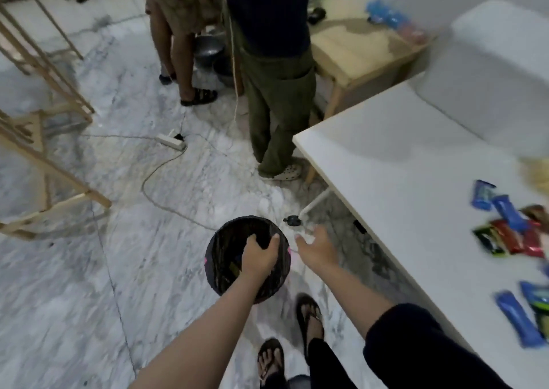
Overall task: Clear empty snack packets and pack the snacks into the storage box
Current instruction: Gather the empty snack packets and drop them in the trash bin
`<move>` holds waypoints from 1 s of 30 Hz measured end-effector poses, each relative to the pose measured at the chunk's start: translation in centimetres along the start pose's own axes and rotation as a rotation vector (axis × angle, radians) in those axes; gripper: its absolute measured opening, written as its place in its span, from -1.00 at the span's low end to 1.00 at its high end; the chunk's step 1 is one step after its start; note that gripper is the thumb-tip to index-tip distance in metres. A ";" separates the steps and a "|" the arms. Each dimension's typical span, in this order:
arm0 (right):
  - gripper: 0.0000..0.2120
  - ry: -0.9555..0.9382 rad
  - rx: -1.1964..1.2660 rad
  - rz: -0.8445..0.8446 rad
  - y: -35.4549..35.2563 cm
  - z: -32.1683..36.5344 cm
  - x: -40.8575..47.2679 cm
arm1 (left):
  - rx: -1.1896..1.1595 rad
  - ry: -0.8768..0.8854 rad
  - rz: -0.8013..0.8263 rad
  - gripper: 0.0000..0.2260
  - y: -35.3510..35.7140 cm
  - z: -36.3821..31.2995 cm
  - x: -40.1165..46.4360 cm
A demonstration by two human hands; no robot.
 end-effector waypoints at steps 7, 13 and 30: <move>-0.39 -0.041 0.219 -0.342 -14.9 -3.0 -9.2 | 0.167 0.388 0.188 -0.35 8.3 -10.4 -11.4; -0.38 0.046 0.334 -0.659 -28.7 -13.4 -19.6 | 0.279 0.637 0.348 -0.34 21.3 -14.1 -25.3; -0.62 0.295 0.440 -1.223 -53.6 -48.6 -53.2 | 0.463 0.834 0.774 -0.42 56.4 -1.7 -62.4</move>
Point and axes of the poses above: each hand's wrist, its own x-axis towards the middle knuckle, its own y-axis out of the palm, z = x × y, the point moved 10 cm from there along x, towards the middle knuckle, and after that the axes turned 5 degrees about -y, right-handed, at the moved point
